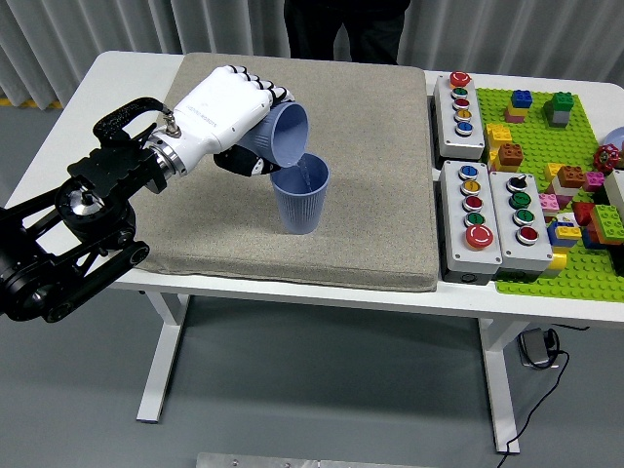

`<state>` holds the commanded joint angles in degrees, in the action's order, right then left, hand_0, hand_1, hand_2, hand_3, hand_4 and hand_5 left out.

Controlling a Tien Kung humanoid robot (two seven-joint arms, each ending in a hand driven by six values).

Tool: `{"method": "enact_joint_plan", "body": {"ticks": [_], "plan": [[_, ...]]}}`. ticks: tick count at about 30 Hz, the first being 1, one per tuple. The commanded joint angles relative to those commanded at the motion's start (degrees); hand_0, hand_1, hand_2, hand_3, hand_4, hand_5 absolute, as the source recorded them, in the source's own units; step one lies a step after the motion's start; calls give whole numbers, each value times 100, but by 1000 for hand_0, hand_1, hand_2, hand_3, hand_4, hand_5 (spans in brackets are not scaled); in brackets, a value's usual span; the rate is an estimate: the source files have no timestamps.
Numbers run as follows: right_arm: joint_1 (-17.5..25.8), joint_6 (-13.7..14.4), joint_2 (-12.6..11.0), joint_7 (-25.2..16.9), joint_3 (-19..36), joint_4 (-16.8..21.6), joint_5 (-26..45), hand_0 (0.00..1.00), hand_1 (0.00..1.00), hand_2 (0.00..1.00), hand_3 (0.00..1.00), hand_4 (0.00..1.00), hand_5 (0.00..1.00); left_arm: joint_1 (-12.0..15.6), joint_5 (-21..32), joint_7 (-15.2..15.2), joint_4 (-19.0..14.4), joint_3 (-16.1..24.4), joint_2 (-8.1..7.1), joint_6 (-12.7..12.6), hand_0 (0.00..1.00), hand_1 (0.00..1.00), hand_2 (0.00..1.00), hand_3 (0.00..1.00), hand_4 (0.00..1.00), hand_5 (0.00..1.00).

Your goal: Pick cup pour cup place

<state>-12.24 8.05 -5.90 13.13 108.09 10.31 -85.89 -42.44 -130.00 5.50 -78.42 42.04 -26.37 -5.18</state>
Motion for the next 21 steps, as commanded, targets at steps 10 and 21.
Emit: {"method": "enact_joint_plan", "body": {"ticks": [10,21], "plan": [[20,4,4,2,-7,0,10,697,633,585,588,2,208,-69,0,52,33,-106,-61,-17,571,477,503,508,829,164],[37,6,6,0,-13,0,28,696,633,586,588,2,207,-134,0,61,94,-239,-68,-32,568,475,503,508,828,167]]}}
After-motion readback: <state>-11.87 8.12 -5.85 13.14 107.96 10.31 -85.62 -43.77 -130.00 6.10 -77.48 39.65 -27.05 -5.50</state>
